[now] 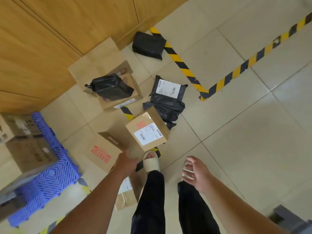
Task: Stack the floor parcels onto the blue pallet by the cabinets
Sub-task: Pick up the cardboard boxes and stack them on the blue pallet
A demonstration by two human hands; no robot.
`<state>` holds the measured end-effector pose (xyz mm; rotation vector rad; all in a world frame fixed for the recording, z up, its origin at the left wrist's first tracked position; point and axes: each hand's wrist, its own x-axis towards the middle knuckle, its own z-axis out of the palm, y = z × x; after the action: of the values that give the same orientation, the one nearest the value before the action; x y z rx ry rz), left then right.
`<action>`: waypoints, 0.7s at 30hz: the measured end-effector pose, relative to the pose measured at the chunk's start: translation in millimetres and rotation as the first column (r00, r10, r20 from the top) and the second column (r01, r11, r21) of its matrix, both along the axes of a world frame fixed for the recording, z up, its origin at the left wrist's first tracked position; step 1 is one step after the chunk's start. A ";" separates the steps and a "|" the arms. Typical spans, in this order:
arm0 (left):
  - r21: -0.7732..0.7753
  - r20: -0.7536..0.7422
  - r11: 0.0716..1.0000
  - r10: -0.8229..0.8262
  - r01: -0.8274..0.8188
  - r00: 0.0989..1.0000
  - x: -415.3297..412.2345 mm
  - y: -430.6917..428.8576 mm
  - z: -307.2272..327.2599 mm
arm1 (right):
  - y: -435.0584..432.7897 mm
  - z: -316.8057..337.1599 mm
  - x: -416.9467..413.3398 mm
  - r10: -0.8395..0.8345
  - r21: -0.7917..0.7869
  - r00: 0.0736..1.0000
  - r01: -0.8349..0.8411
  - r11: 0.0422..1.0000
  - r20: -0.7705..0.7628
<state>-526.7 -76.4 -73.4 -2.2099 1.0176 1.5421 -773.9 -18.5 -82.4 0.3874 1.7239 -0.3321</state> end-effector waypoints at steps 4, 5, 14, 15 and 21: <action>-0.113 0.032 0.992 -0.053 0.057 0.998 -5.6 -70.1 -96.1 | -38.9 -90.1 33.2 -0.095 0.048 0.995 0.093 0.994 0.028; -0.159 0.026 0.984 -0.077 0.080 0.997 -7.2 -85.6 -115.7 | -49.5 -108.1 40.5 -0.111 0.050 0.993 0.109 0.993 0.038; -0.156 -0.092 0.962 -0.240 0.224 0.966 -12.8 -143.8 -206.8 | -100.1 -213.6 58.0 -0.335 0.070 0.913 0.328 0.942 0.233; -0.164 -0.085 0.961 -0.241 0.225 0.967 -8.7 -142.3 -203.4 | -101.5 -213.5 55.8 -0.295 0.061 0.928 0.289 0.955 0.225; -0.130 -0.086 0.982 -0.147 0.135 0.985 4.0 -106.1 -115.9 | -103.6 -112.9 40.5 -0.052 -0.032 0.988 0.058 0.998 0.145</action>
<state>-522.7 -182.5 -189.3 -2.1082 1.3025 1.5724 -733.4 -122.1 -195.3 0.4230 1.5656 -0.3662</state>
